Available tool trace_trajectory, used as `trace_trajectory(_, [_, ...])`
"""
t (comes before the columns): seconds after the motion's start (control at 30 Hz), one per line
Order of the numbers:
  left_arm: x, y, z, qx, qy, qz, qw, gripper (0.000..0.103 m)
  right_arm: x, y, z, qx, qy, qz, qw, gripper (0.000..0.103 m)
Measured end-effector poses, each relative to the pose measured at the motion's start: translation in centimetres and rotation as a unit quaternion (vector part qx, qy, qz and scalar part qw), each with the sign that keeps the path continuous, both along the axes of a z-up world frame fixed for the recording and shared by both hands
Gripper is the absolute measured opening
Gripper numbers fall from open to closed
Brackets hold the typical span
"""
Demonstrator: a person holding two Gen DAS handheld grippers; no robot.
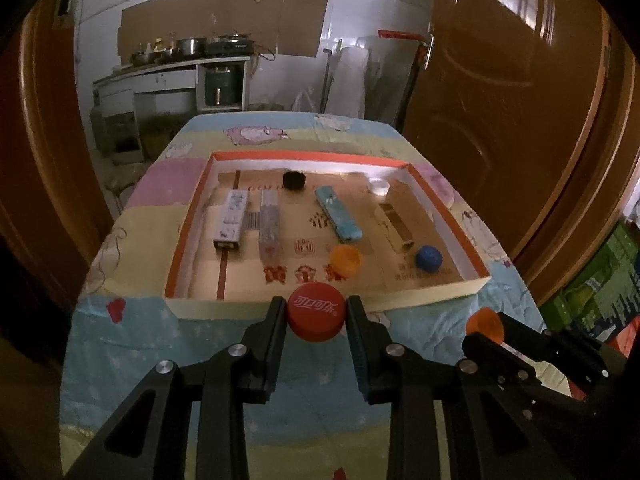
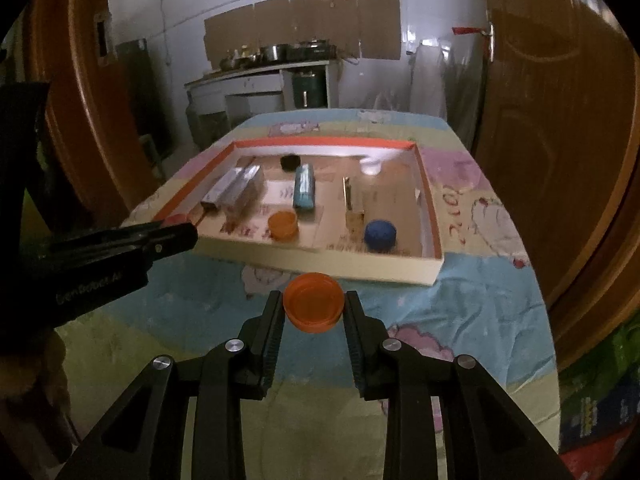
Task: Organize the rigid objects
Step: 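Carry the red and orange caps up and over into the tray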
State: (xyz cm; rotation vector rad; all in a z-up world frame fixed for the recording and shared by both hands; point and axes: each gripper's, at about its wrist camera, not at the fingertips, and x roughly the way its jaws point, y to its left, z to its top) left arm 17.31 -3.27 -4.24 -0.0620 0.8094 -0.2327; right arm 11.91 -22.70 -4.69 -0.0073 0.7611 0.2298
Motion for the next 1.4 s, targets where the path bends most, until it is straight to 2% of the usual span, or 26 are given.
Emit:
trace_trajectory(0.4, [2.4, -0.5, 0.7, -0.003, 0.009, -0.007, 0.9999, 0.031, 2.5, 0.7, 1.5, -0.003, 0.0, 0.0, 1.0, 0.03])
trace_trajectory(1.4, [9.5, -2.7, -0.3, -0.004, 0.039, -0.024, 0.9989, 0.031, 9.2, -1.9, 2.0, -0.002, 0.02, -0.027, 0.999, 0.03])
